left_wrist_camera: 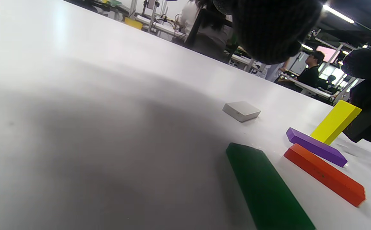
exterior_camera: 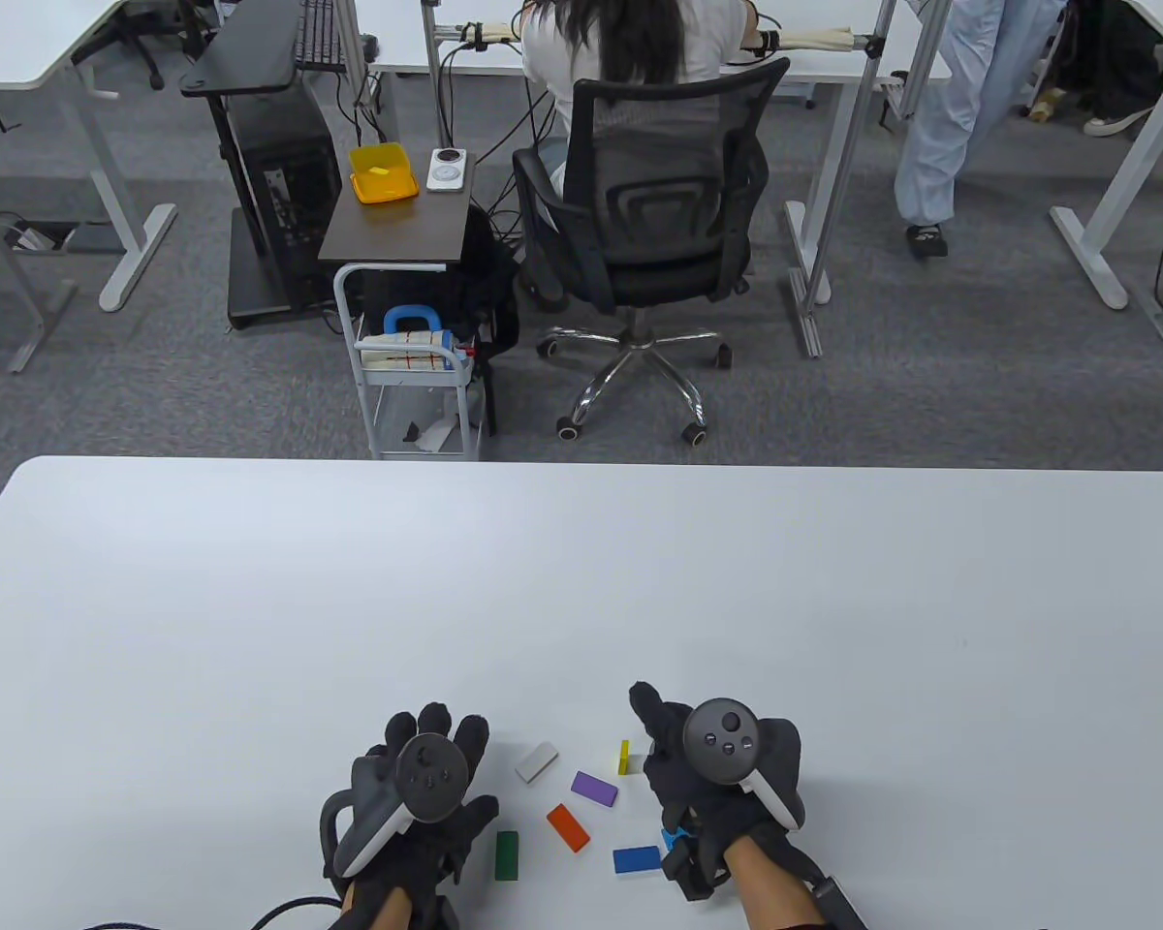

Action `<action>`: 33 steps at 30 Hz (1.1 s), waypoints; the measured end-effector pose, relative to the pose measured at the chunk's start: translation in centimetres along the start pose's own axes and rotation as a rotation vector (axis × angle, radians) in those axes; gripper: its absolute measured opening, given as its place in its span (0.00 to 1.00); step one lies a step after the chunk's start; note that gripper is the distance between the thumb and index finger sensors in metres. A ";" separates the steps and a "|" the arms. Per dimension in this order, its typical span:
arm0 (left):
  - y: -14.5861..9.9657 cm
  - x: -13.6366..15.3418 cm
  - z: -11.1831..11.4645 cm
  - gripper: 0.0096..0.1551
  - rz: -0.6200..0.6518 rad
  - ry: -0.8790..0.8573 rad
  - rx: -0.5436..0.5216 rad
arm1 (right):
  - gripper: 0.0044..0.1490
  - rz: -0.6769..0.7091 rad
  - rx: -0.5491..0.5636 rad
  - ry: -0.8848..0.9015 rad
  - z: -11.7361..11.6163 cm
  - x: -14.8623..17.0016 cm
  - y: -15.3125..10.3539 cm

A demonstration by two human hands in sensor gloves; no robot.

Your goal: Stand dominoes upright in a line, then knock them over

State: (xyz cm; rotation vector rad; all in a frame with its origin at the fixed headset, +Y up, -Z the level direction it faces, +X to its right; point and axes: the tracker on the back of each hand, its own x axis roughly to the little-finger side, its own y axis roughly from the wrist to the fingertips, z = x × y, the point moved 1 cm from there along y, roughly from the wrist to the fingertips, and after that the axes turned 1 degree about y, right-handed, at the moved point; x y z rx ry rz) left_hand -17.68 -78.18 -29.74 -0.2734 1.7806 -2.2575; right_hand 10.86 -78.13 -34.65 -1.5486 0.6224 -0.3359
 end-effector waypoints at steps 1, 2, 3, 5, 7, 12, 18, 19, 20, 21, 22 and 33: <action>0.0 0.0 0.0 0.47 0.000 0.001 0.001 | 0.45 0.001 -0.007 -0.010 -0.1 0.0 0.0; 0.0 0.0 0.0 0.47 0.000 0.001 0.001 | 0.45 0.001 -0.007 -0.022 -0.2 -0.1 0.0; 0.0 0.0 0.0 0.47 0.001 0.002 0.001 | 0.45 0.001 -0.007 -0.034 -0.2 -0.1 0.0; 0.0 -0.1 0.0 0.47 0.002 0.002 0.001 | 0.45 0.003 -0.014 -0.046 -0.4 -0.2 0.1; 0.0 -0.1 0.0 0.47 0.002 0.004 0.002 | 0.45 0.004 -0.016 -0.051 -0.6 -0.3 0.1; 0.0 -0.1 0.0 0.47 0.003 0.003 0.002 | 0.44 0.001 -0.021 -0.060 -0.8 -0.3 0.1; 0.0 -0.1 0.0 0.47 0.004 0.005 -0.002 | 0.44 -0.015 -0.017 -0.059 -0.7 0.1 0.2; 0.0 -0.1 0.0 0.47 0.004 0.005 -0.001 | 0.44 -0.017 -0.018 -0.064 -0.8 0.2 0.2; 0.0 -0.1 0.0 0.47 0.004 0.005 0.000 | 0.44 -0.018 -0.020 -0.066 -0.8 0.2 0.2; 0.0 -0.1 0.0 0.47 0.004 0.006 0.002 | 0.44 -0.017 -0.018 -0.062 -0.8 0.2 0.2; 0.0 -0.1 0.1 0.47 0.004 0.007 0.002 | 0.44 -0.017 -0.019 -0.063 -0.9 0.1 0.2; 0.0 -0.1 0.2 0.47 0.007 0.007 0.007 | 0.43 -0.006 -0.022 -0.083 -1.2 -0.1 0.2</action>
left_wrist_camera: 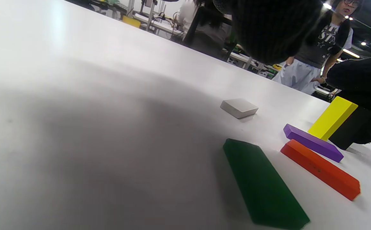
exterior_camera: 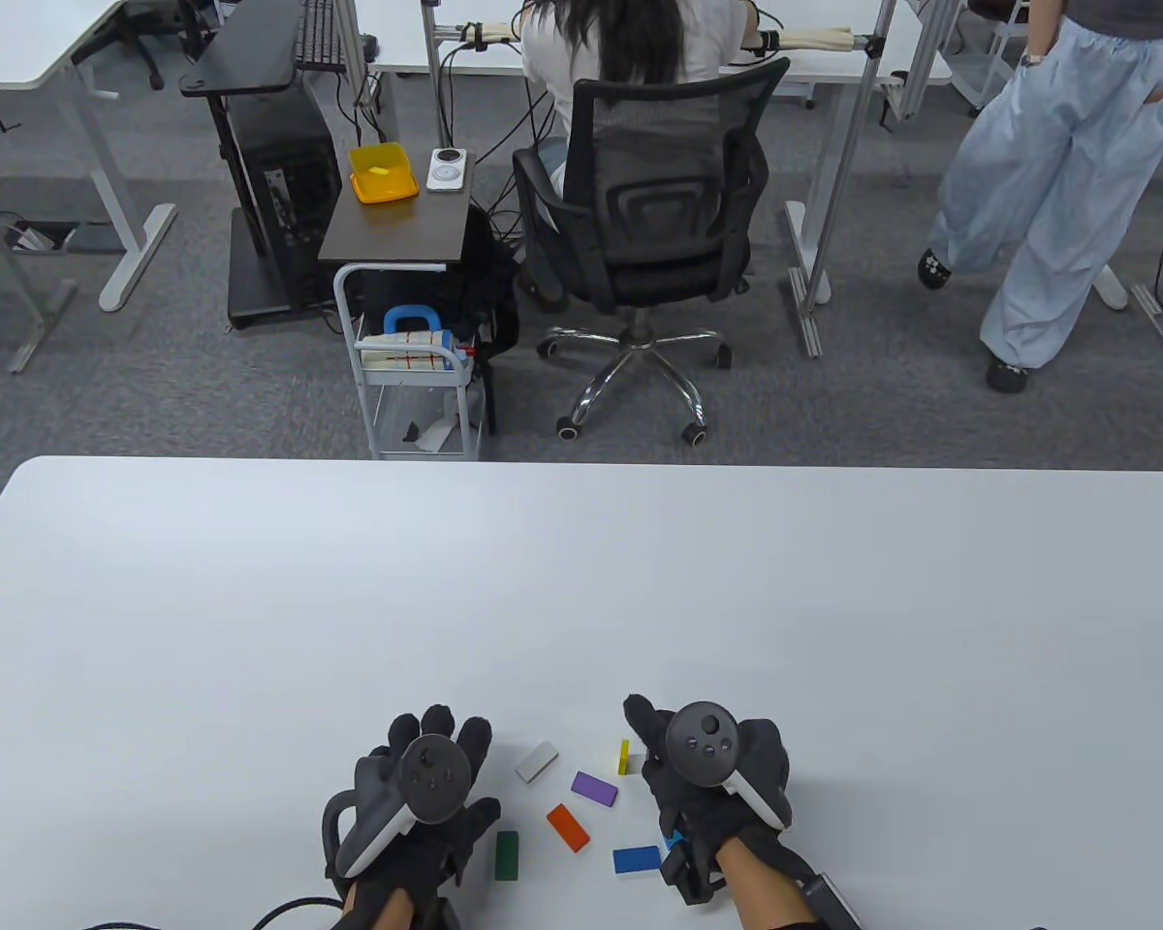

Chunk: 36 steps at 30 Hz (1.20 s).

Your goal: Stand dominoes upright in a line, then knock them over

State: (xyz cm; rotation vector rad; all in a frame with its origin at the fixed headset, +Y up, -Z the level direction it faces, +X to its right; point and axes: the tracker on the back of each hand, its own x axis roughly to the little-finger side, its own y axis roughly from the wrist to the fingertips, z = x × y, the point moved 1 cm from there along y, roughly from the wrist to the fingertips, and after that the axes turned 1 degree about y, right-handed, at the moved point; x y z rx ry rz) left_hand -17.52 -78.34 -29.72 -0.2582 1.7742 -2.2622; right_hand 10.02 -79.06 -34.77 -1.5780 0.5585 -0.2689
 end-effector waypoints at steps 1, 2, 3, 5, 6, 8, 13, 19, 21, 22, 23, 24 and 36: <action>0.0 0.0 0.0 0.47 0.000 0.000 0.000 | 0.42 0.001 -0.001 0.003 0.0 0.0 0.0; 0.0 0.0 0.0 0.47 0.000 -0.001 0.000 | 0.42 0.000 -0.002 0.003 0.0 0.0 0.0; 0.0 0.0 0.0 0.47 0.000 0.000 0.001 | 0.42 -0.001 -0.003 -0.003 -0.1 0.0 0.0; 0.0 0.0 0.0 0.47 0.002 0.002 -0.001 | 0.43 0.001 -0.003 -0.017 -0.1 -0.1 0.0; 0.0 0.0 0.0 0.47 0.003 0.003 -0.002 | 0.43 0.001 -0.007 -0.023 -0.1 -0.1 0.1; 0.0 -0.1 0.1 0.47 0.004 0.003 -0.002 | 0.44 -0.006 -0.015 -0.039 0.0 -0.1 0.1; 0.0 -0.1 0.0 0.47 0.002 0.006 0.002 | 0.48 -0.029 -0.022 -0.106 1.2 0.2 0.1; 0.1 0.0 0.1 0.47 0.000 0.004 0.002 | 0.47 -0.174 0.122 -0.103 5.4 2.1 -0.7; 0.1 0.0 0.1 0.47 -0.001 0.004 0.002 | 0.47 -0.239 0.128 -0.123 5.8 3.2 -0.7; 0.1 0.0 0.1 0.47 -0.001 0.005 0.002 | 0.46 -0.289 0.110 -0.145 5.9 3.9 -0.7; 0.1 0.0 0.1 0.47 -0.001 0.006 0.003 | 0.46 -0.320 0.097 -0.163 5.8 4.4 -0.6; 0.1 0.0 0.2 0.47 -0.002 0.006 0.005 | 0.46 -0.369 0.078 -0.191 5.6 5.2 -0.5; 0.2 -0.2 0.2 0.46 -0.007 0.039 -0.006 | 0.42 -0.493 -0.052 -0.294 2.6 7.8 0.5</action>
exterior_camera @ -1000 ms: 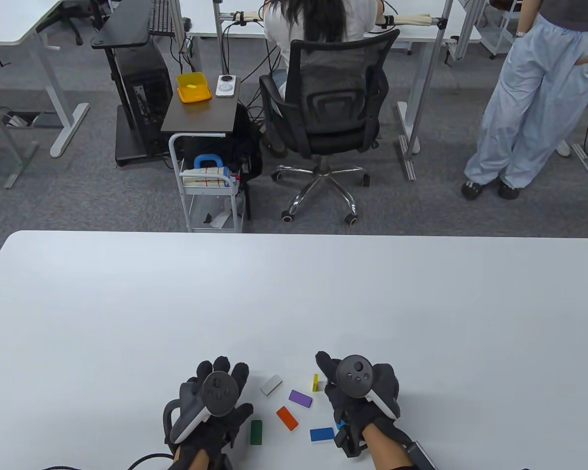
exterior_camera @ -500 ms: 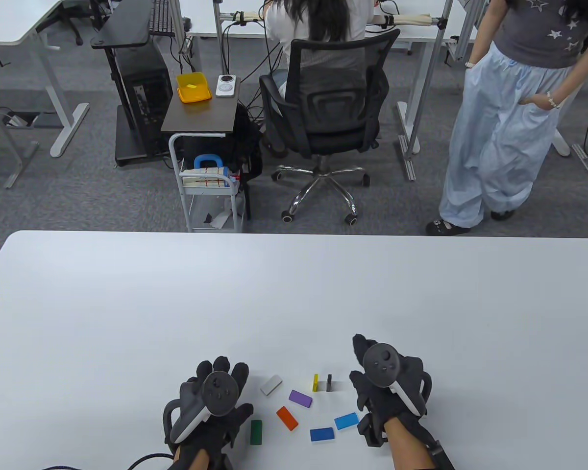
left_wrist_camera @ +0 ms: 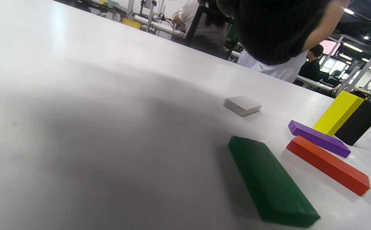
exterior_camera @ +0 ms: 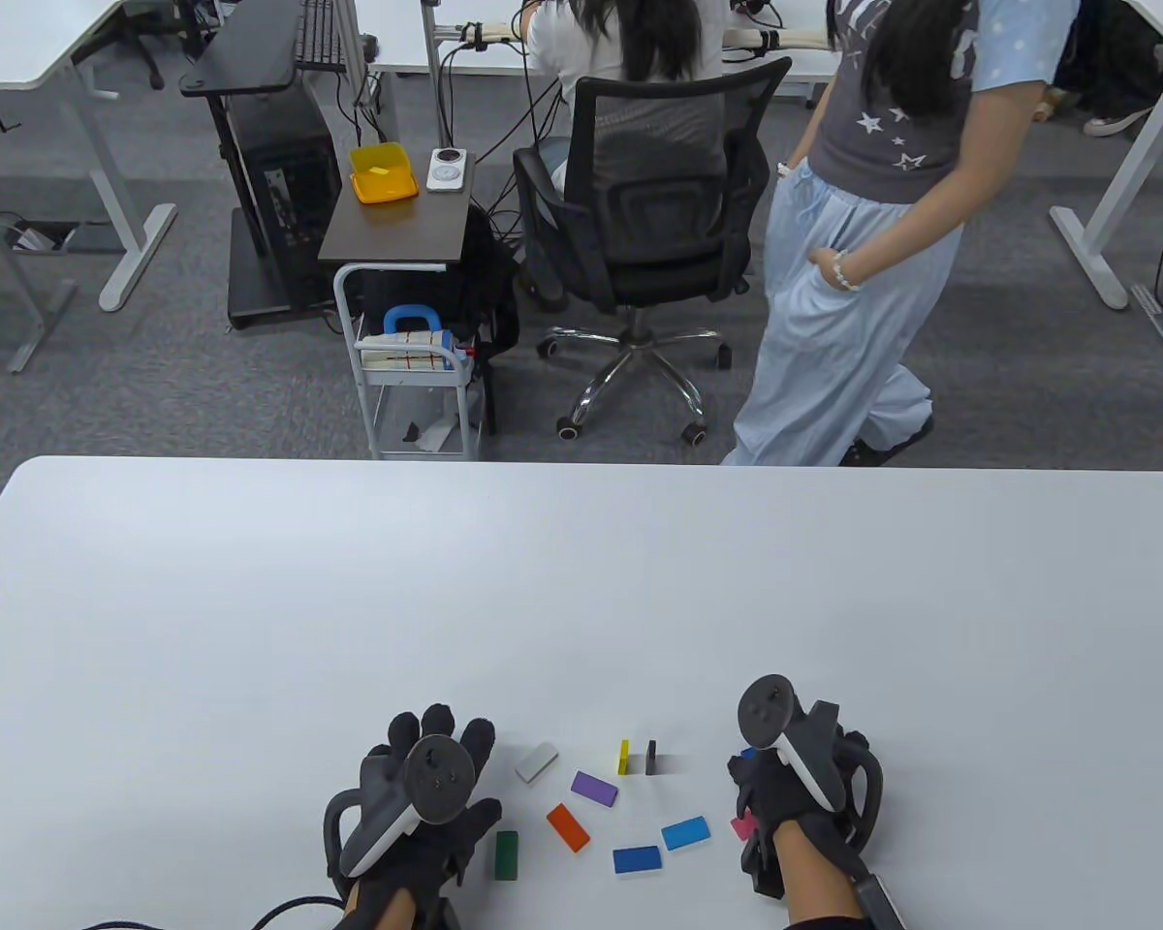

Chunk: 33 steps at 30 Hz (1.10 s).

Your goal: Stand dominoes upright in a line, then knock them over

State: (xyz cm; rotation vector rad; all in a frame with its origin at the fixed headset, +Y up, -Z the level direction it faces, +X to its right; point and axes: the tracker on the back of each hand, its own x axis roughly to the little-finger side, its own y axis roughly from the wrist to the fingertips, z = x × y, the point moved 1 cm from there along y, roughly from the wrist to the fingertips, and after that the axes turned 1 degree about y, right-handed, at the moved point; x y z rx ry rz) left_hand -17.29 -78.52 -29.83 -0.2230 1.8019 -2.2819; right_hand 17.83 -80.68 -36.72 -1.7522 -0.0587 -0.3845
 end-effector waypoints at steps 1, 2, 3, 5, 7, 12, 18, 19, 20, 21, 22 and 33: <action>0.0 -0.1 0.0 0.47 0.000 0.004 -0.001 | 0.42 -0.002 0.008 0.010 0.0 0.0 0.0; -0.1 -0.1 0.0 0.47 0.000 0.006 0.002 | 0.41 -0.002 0.019 0.006 0.0 -0.1 0.0; -0.1 -0.2 0.0 0.47 0.001 0.007 0.004 | 0.41 0.000 0.025 0.001 0.1 -0.1 0.0; -0.1 -0.2 0.0 0.47 0.001 0.012 0.007 | 0.41 -0.004 0.039 -0.010 0.1 -0.3 0.0; -0.1 -0.3 0.1 0.47 0.001 0.016 0.009 | 0.42 -0.002 0.041 -0.014 0.2 -0.4 0.1; 0.0 -0.2 0.0 0.47 -0.004 0.014 0.010 | 0.43 0.012 0.046 -0.048 -0.2 -0.8 0.0; -0.1 -0.3 0.0 0.47 0.002 0.006 0.010 | 0.43 -0.005 0.148 -0.076 0.3 -0.9 -0.5; -0.1 -0.3 -0.1 0.47 0.003 0.005 0.008 | 0.43 -0.001 0.161 -0.052 0.6 -0.9 -0.6; -0.1 -0.3 -0.1 0.46 0.003 0.004 0.008 | 0.43 0.004 0.166 -0.038 0.8 -0.9 -0.7; -0.1 -0.3 -0.1 0.46 0.003 0.002 0.009 | 0.42 0.018 0.177 -0.015 1.2 -0.9 -0.9; -0.1 -0.2 -0.1 0.46 0.004 -0.001 0.011 | 0.41 0.029 0.188 0.002 1.5 -1.0 -1.1; -0.2 -0.2 -0.2 0.46 0.010 -0.018 0.013 | 0.38 0.221 0.270 0.144 3.1 -3.0 -3.3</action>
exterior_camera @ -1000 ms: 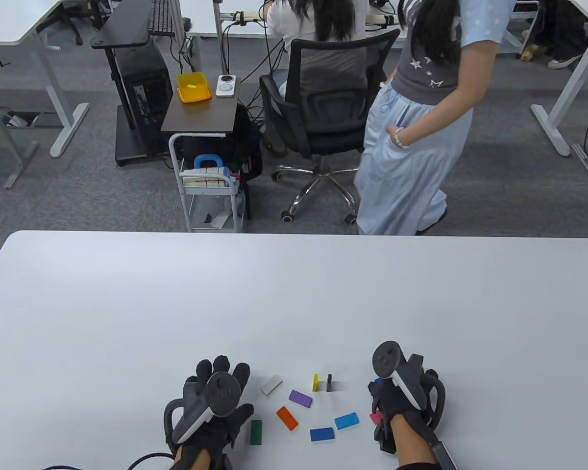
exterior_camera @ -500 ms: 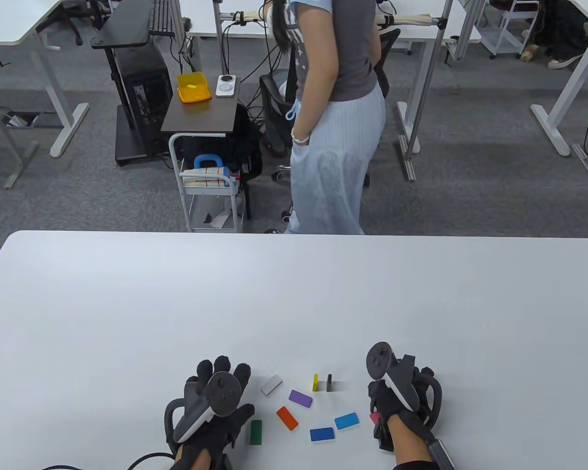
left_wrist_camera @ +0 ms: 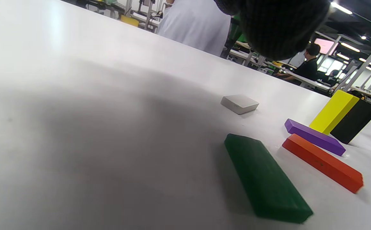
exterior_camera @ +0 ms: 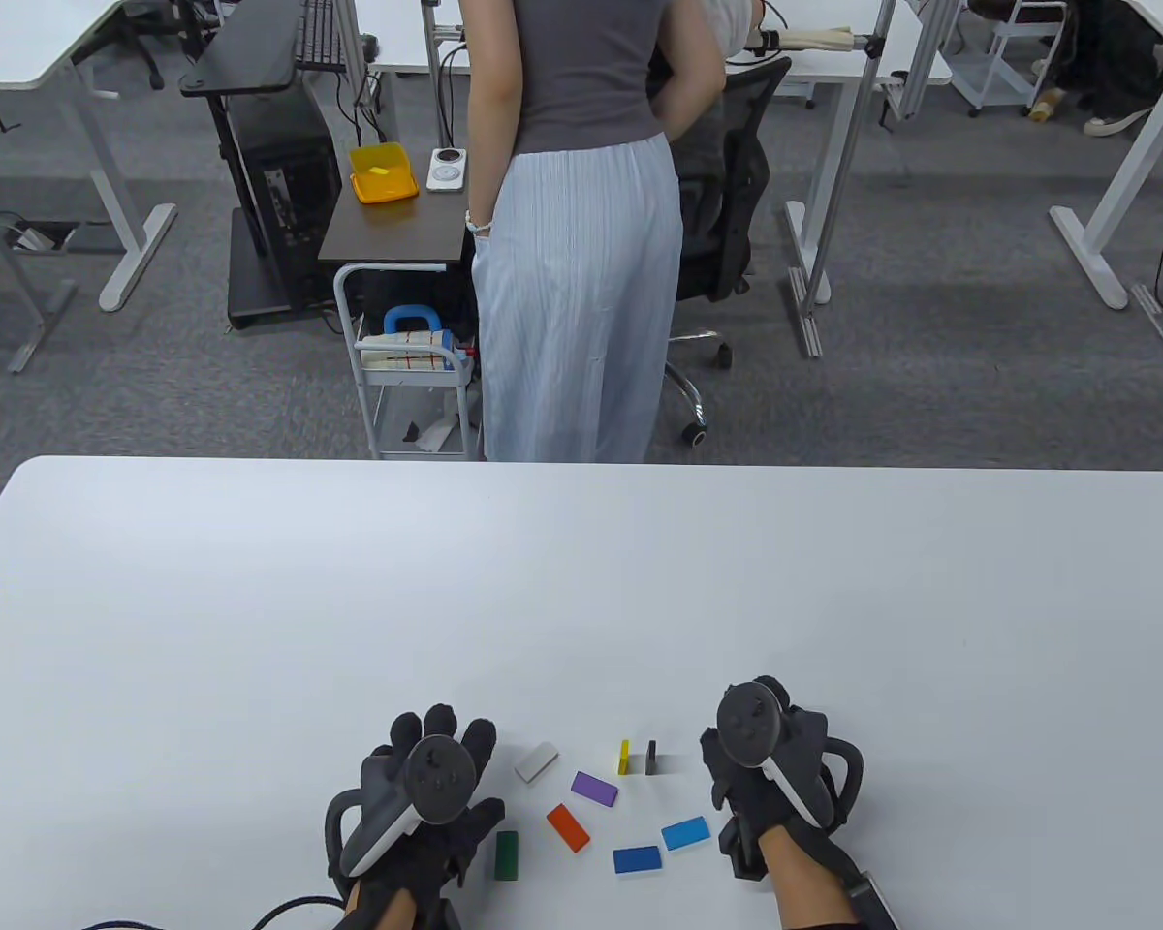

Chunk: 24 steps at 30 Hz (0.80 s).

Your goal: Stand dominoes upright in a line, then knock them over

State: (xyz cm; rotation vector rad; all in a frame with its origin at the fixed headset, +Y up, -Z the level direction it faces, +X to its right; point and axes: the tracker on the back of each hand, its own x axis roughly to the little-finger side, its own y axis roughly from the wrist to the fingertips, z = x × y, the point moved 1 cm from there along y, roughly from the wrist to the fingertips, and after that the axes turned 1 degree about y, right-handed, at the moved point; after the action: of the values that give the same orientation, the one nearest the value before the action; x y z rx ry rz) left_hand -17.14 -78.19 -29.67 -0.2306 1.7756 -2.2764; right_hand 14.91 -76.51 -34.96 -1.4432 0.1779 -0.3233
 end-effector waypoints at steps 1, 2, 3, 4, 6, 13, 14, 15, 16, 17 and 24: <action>0.0 0.0 0.0 0.46 0.000 -0.001 0.000 | 0.36 0.004 0.009 0.014 0.1 -0.1 -0.1; 0.0 0.0 0.0 0.46 0.001 -0.003 -0.001 | 0.32 0.009 0.025 0.030 0.3 -0.3 -0.2; 0.0 0.0 -0.1 0.46 0.002 -0.004 -0.002 | 0.29 0.015 0.037 0.035 0.4 -0.4 -0.3; -0.1 0.0 -0.1 0.46 0.003 -0.006 -0.002 | 0.27 0.025 0.042 0.036 0.4 -0.5 -0.4; -0.1 0.0 -0.1 0.46 0.004 -0.008 -0.002 | 0.31 0.035 0.042 0.058 0.6 -0.6 -0.5; -0.1 -0.1 -0.1 0.46 0.006 -0.012 -0.002 | 0.47 0.094 0.009 0.245 1.3 -0.5 -0.8; -0.1 -0.1 -0.1 0.46 0.006 -0.012 -0.002 | 0.46 0.098 0.002 0.264 1.3 -0.5 -0.8; -0.1 -0.1 -0.1 0.47 0.006 -0.012 -0.002 | 0.46 0.106 -0.017 0.293 1.3 -0.5 -0.8; -0.1 -0.1 -0.1 0.47 0.006 -0.012 -0.002 | 0.45 0.108 -0.030 0.309 1.3 -0.5 -0.8; -0.1 -0.1 -0.2 0.46 0.006 -0.012 -0.003 | 0.45 0.110 -0.041 0.317 1.3 -0.5 -0.7; -0.1 -0.1 -0.2 0.46 0.005 -0.011 -0.002 | 0.45 0.111 -0.118 0.289 0.5 -0.3 -0.5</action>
State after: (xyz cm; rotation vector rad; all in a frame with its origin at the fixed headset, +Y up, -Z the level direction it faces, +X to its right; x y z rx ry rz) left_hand -17.11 -77.94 -29.60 -0.2380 1.7709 -2.2661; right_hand 14.70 -75.94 -34.45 -1.4920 0.5171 -0.4353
